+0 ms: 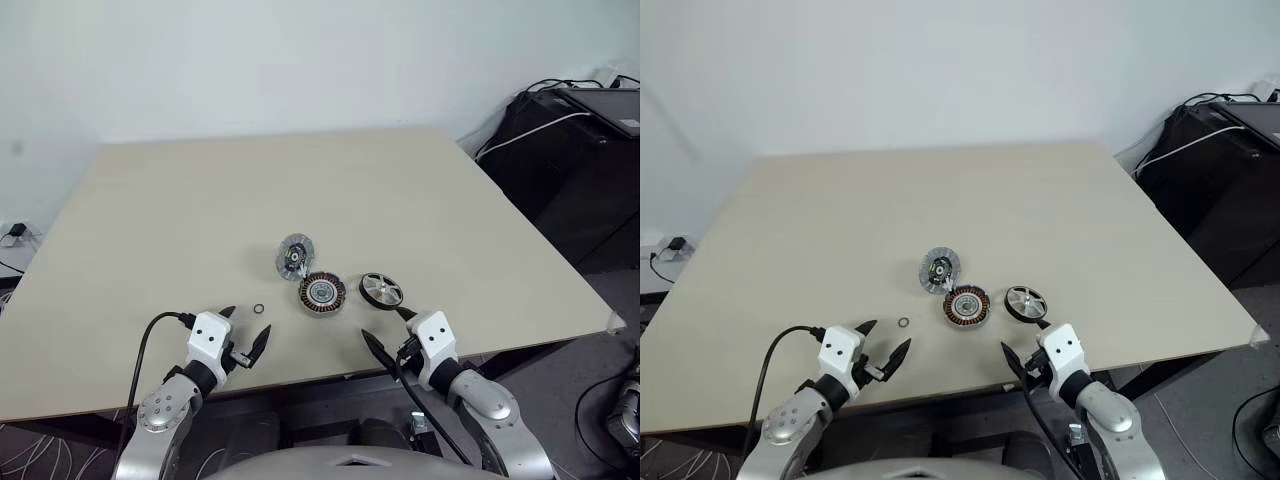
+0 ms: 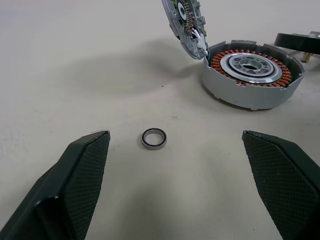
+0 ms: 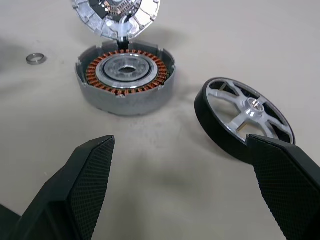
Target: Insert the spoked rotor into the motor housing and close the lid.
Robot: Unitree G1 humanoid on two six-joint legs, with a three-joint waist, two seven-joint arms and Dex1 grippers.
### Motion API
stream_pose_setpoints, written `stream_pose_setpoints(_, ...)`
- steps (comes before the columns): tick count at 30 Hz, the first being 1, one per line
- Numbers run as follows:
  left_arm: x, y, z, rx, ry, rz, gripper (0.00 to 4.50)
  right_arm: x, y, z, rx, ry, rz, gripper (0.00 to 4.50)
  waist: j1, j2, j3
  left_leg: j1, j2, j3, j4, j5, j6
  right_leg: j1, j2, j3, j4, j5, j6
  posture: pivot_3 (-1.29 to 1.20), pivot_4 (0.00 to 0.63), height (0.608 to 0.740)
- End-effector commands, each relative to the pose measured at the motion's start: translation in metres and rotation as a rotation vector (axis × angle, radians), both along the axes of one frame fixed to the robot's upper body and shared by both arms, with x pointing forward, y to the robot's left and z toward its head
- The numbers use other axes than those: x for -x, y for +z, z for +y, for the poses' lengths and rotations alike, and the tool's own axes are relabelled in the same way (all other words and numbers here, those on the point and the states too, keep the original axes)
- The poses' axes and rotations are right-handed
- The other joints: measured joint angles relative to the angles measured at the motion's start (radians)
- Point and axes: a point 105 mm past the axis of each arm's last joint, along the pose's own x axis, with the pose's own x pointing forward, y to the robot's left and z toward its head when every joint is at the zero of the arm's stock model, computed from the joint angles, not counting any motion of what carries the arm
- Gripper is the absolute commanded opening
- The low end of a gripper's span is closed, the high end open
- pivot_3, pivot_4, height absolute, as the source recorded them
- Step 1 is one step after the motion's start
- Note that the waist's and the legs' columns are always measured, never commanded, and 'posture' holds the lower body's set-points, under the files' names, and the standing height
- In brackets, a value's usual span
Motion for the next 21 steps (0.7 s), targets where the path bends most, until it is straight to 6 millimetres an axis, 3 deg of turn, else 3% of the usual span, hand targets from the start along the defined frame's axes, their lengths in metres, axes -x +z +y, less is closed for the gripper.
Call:
stream_pose_setpoints(1,-0.003,0.005,-0.001,-0.005,-0.001,-0.031,4.47,-0.006,0.014,0.003,-0.014,-0.001,-0.054,4.5,0.0,0.0,0.0,0.0,0.0,0.0,0.0,0.0,0.0,0.0,0.0,0.0,0.0,0.0,0.0,0.0,0.0,0.74)
stream_pose_setpoints(16,-0.005,0.003,0.0,-0.025,0.012,-0.026,4.47,-0.009,0.02,0.008,-0.01,-0.015,-0.055,4.5,0.0,0.0,0.0,0.0,0.0,0.0,0.0,0.0,0.0,0.0,0.0,0.0,0.0,0.0,0.0,0.0,0.0,0.74)
stream_pose_setpoints(21,-0.017,-0.005,0.0,-0.062,0.047,0.018,4.47,-0.009,0.022,0.011,-0.01,-0.007,-0.051,4.5,0.002,0.0,0.0,0.0,0.0,0.0,0.0,0.0,0.0,0.0,0.0,0.0,0.0,0.0,0.0,0.0,0.0,0.74)
